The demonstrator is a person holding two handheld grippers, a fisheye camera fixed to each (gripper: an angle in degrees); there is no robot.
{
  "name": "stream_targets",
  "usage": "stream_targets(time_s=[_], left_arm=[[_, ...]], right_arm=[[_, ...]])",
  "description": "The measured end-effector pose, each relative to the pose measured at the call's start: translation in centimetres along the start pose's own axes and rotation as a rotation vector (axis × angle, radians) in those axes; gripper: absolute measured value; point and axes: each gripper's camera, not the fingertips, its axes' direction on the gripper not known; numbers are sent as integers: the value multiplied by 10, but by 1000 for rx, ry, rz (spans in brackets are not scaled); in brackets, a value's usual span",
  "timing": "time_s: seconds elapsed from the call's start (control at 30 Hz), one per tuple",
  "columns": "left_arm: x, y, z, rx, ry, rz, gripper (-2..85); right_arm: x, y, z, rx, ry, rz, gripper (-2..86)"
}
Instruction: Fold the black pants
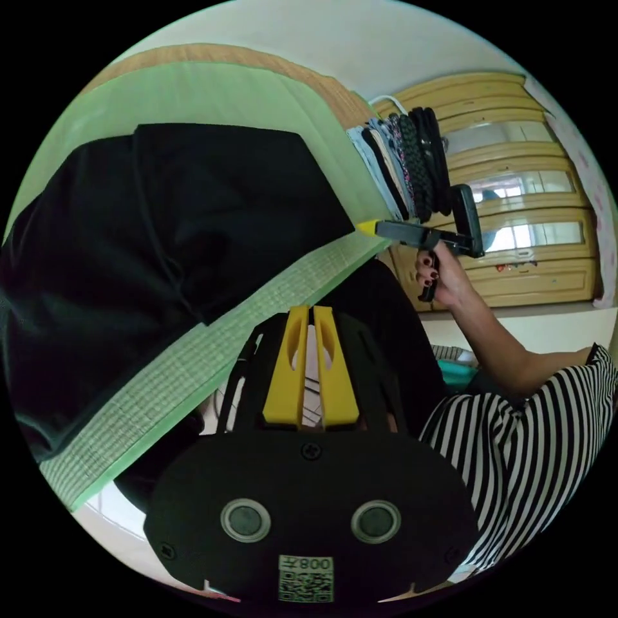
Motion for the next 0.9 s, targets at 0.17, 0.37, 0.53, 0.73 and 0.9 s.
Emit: stream_targets(time_s=[0.17, 0.37, 0.53, 0.73, 0.9], left_arm=[[65, -41, 43, -76, -159, 132, 92], [126, -85, 90, -106, -288, 256, 105], [164, -108, 133, -146, -368, 328, 115], [187, -109, 157, -135, -510, 287, 71], [188, -101, 145, -91, -422, 234, 41]], right_arm=[[64, -13, -23, 0, -57, 87, 83], [102, -33, -6, -88, -172, 85, 61], [145, -40, -18, -98, -421, 115, 53], [157, -52, -19, -130, -514, 82, 61], [169, -64, -31, -115, -518, 49, 62]])
